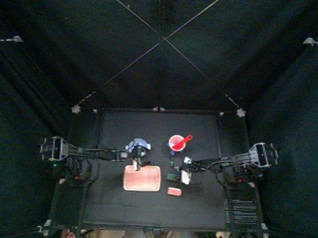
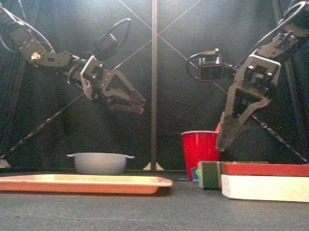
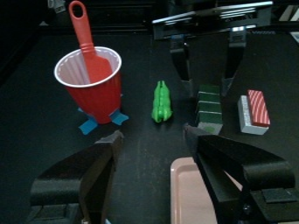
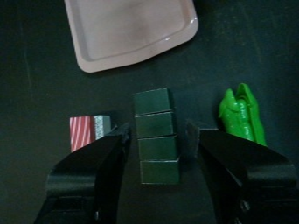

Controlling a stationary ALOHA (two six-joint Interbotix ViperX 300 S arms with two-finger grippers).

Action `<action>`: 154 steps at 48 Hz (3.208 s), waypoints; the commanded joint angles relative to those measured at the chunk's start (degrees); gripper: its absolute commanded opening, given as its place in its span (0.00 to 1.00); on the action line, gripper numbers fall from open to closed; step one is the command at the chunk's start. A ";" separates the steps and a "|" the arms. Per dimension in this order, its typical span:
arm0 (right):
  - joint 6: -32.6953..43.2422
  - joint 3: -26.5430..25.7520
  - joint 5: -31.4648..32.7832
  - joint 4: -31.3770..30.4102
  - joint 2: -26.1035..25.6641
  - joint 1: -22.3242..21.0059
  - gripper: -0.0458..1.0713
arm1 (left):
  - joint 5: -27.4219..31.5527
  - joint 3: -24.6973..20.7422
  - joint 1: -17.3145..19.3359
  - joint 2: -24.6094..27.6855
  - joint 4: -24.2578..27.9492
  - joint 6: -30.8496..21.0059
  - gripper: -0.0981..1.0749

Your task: Grab green sushi roll

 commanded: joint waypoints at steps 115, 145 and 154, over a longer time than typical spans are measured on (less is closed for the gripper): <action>28.74 -9.49 12.57 -27.95 7.47 4.75 0.83 | 0.18 -0.26 0.62 -0.79 -0.09 0.09 0.88; 29.00 -8.88 12.57 -29.79 9.14 4.31 0.71 | 0.18 -0.26 0.62 -0.70 -0.09 0.09 0.88; 29.00 -9.32 12.74 -29.79 8.61 4.31 0.67 | 0.18 -0.26 0.62 -0.79 -0.09 0.09 0.88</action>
